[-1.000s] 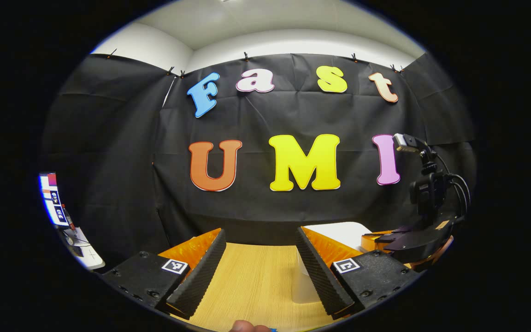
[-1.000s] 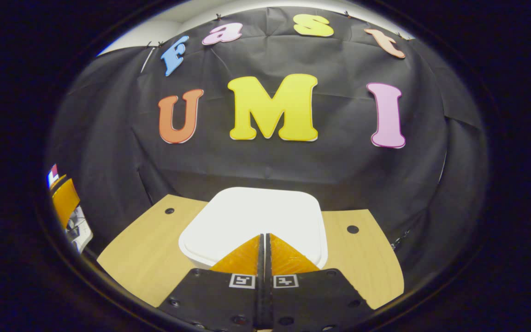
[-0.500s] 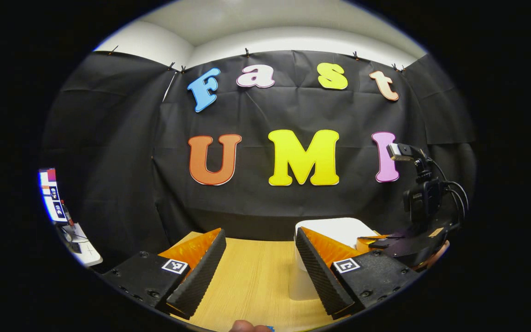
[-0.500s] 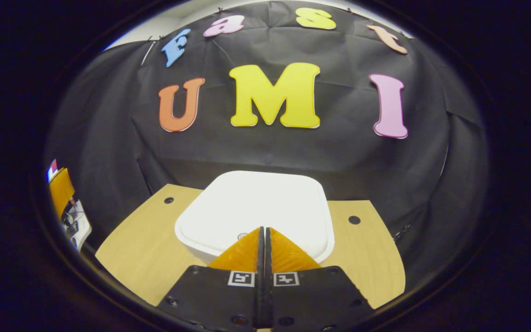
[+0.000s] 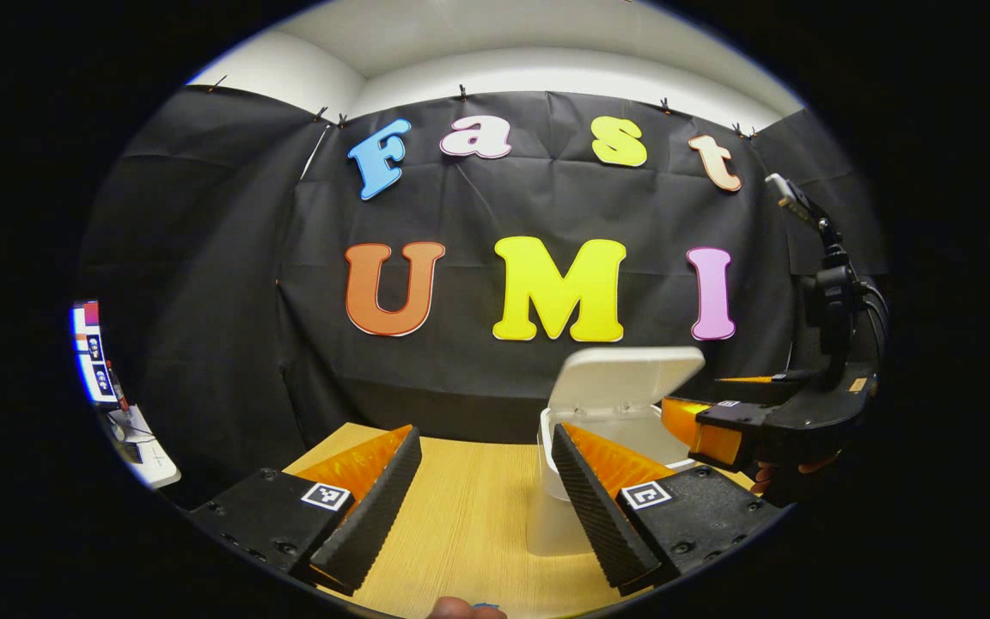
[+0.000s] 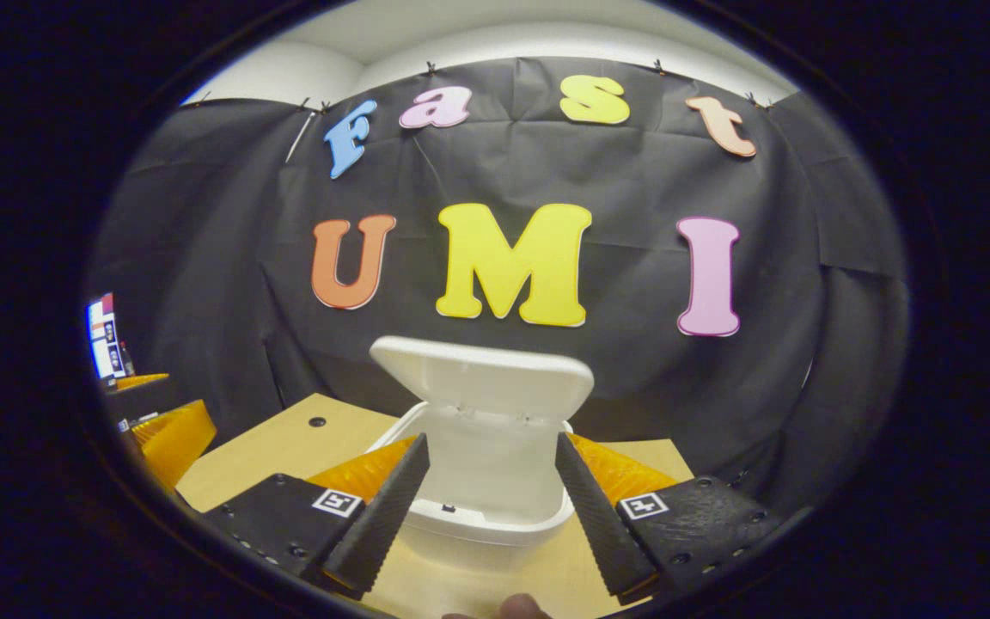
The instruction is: Press the lid of the desktop garbage bin to open it, pick up the crumpled paper on the desktop and throw it into the bin, then pick up the pop can on the desktop and drop it into the bin, and finally close the garbage bin lid.
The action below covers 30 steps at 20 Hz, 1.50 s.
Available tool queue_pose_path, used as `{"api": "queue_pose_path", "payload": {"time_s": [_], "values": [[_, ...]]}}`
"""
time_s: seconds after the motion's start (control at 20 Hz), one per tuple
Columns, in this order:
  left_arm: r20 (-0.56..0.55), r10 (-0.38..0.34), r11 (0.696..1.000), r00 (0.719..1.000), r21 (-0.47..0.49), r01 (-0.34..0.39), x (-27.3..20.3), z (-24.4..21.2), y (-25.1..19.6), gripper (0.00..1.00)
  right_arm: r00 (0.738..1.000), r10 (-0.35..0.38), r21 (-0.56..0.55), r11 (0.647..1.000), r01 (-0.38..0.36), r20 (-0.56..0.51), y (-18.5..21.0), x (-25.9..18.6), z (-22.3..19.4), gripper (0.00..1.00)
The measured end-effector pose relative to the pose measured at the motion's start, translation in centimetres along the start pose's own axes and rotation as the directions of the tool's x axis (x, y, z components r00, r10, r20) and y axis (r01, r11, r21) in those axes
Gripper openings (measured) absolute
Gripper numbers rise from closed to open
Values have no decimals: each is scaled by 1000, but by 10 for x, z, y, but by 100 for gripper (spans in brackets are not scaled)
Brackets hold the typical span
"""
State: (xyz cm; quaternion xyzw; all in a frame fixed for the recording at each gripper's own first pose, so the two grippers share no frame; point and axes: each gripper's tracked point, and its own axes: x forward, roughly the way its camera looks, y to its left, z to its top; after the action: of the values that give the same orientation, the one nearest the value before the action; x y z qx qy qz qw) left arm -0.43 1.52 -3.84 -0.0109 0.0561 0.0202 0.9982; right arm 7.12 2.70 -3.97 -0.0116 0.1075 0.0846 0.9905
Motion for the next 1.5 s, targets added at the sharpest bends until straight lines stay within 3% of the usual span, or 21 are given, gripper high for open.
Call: {"api": "queue_pose_path", "payload": {"time_s": [0.2, 0.45, 0.7, 1.1, 1.5], "values": [[-31, -19, 1000, 999, -13, 19, -6, -12, -2, 98, 1000, 9, 26, 1000, -9, 16, 1, -18, -4, 97], [-75, -14, 1000, 997, 4, 15, -11, -33, 5, 99, 1000, 11, 37, 999, -10, -24, -4, -41, -32, 95], [-225, -48, 999, 973, -24, 44, -22, -86, 6, 99, 996, -23, 6, 1000, 24, -82, -18, -54, -60, 95], [-483, -77, 997, 872, -43, 64, -48, -189, 0, 99, 976, -45, -21, 999, 42, -213, -33, -74, -114, 95], [-642, -109, 993, 759, -100, 58, -60, -281, -10, 100, 943, -114, -65, 993, 99, -313, -57, -100, -157, 95]]}}
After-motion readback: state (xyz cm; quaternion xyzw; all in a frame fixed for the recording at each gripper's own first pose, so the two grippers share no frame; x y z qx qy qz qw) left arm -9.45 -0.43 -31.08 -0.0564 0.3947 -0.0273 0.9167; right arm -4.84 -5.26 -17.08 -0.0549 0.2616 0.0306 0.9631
